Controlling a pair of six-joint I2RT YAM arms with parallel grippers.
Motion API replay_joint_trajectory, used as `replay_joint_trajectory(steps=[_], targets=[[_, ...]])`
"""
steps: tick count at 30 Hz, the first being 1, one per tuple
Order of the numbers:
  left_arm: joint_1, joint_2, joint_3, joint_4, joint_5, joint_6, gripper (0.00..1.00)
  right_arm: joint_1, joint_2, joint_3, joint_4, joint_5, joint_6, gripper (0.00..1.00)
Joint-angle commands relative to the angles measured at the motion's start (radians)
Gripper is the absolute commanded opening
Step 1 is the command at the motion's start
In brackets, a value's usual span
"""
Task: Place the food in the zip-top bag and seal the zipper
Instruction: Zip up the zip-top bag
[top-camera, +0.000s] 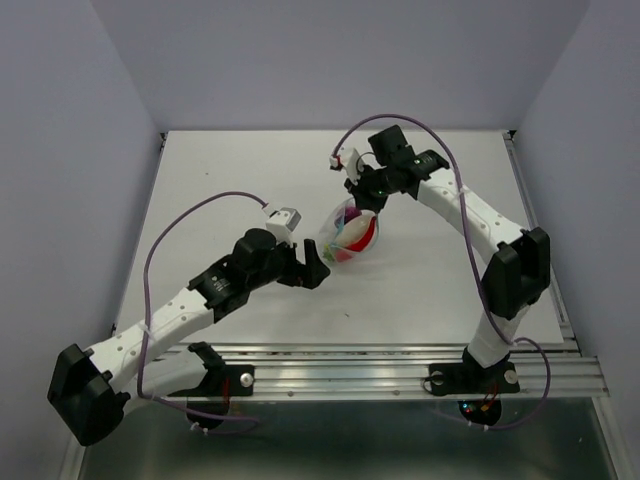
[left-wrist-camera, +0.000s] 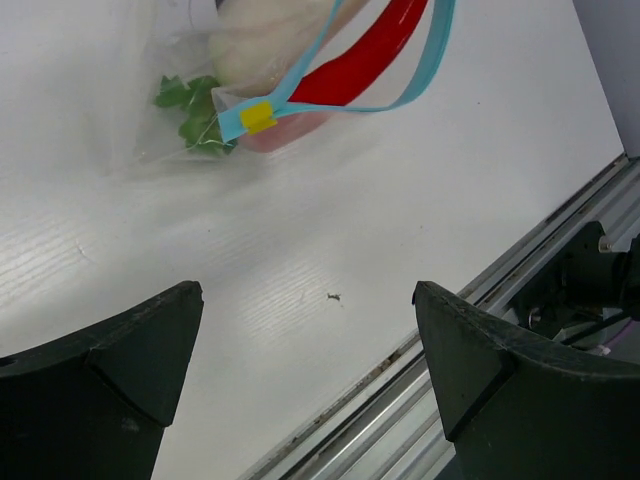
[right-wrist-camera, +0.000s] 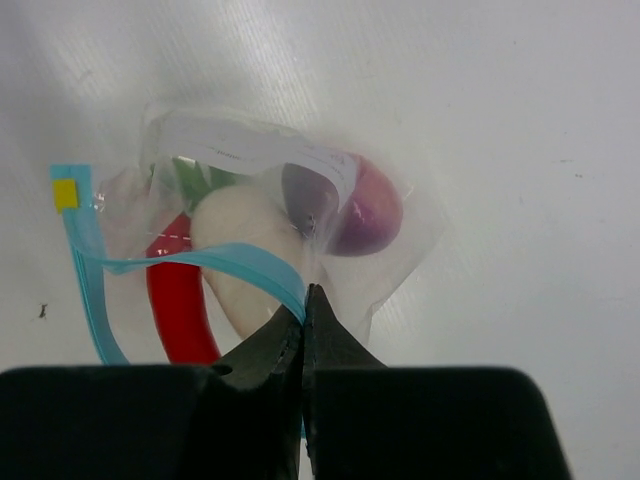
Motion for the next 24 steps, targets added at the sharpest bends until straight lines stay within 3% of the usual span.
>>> replay_joint_trajectory(steps=[1,4,9,24], targets=[[-0.005,-0.011,-0.037,0.263,0.066,0.075,0.99,-0.015,0.099,0.248,-0.263,-0.046,-0.064,0.01],[-0.006,-0.004,-0.092,0.325,0.028,0.102,0.99,-0.015,0.171,0.328,-0.369,-0.043,-0.074,0.01],[-0.008,-0.002,-0.103,0.354,-0.095,0.302,0.99,-0.015,0.202,0.356,-0.409,-0.046,-0.087,0.01],[-0.008,0.211,0.007,0.396,-0.034,0.435,0.99,-0.015,0.175,0.321,-0.4,-0.096,-0.099,0.01]])
